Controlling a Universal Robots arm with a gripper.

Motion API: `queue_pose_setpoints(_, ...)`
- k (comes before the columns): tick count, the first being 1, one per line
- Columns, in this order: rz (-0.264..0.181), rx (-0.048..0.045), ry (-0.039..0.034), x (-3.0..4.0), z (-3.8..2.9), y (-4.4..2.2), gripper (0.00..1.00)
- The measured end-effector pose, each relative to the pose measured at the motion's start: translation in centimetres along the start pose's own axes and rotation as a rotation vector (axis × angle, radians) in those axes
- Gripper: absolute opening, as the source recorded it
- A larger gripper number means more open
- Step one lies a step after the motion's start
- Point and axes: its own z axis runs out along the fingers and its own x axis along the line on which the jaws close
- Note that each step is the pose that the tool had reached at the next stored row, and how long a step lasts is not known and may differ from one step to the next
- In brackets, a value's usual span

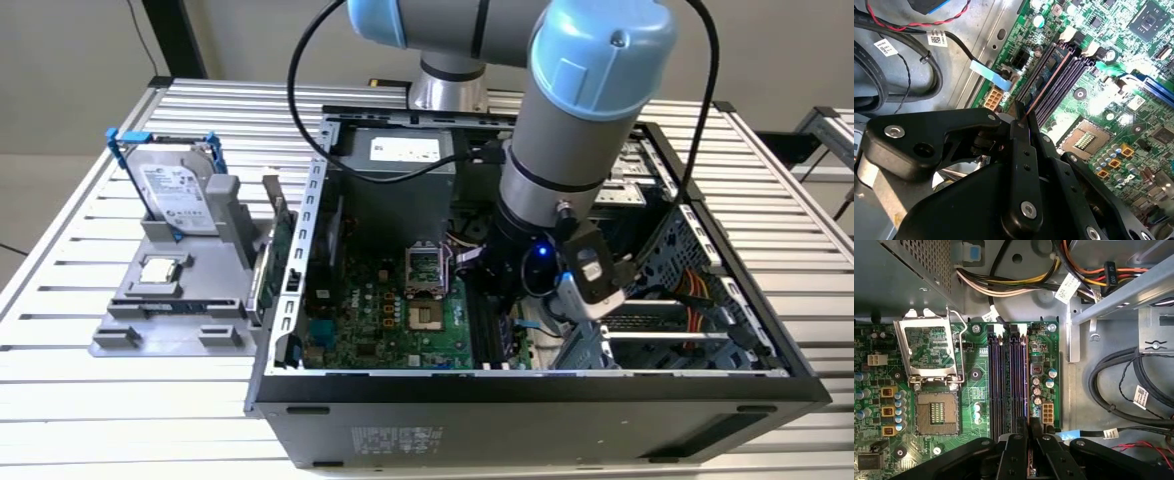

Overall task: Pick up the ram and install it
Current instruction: 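Insert the ram into the slot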

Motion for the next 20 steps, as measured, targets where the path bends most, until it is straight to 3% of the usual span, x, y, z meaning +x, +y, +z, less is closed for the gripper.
queue_pose_setpoints(12, 0.043, 0.0005, -0.0015, 0.15, 0.11, 0.0, 0.0)
queue_pose_setpoints(14, 0.048, -0.003, -0.0023, 0.16, 0.3, 0.03, 0.0)
queue_pose_setpoints(20, 0.055, 0.0008, -0.0018, 0.19, 0.24, -0.01, 0.0)
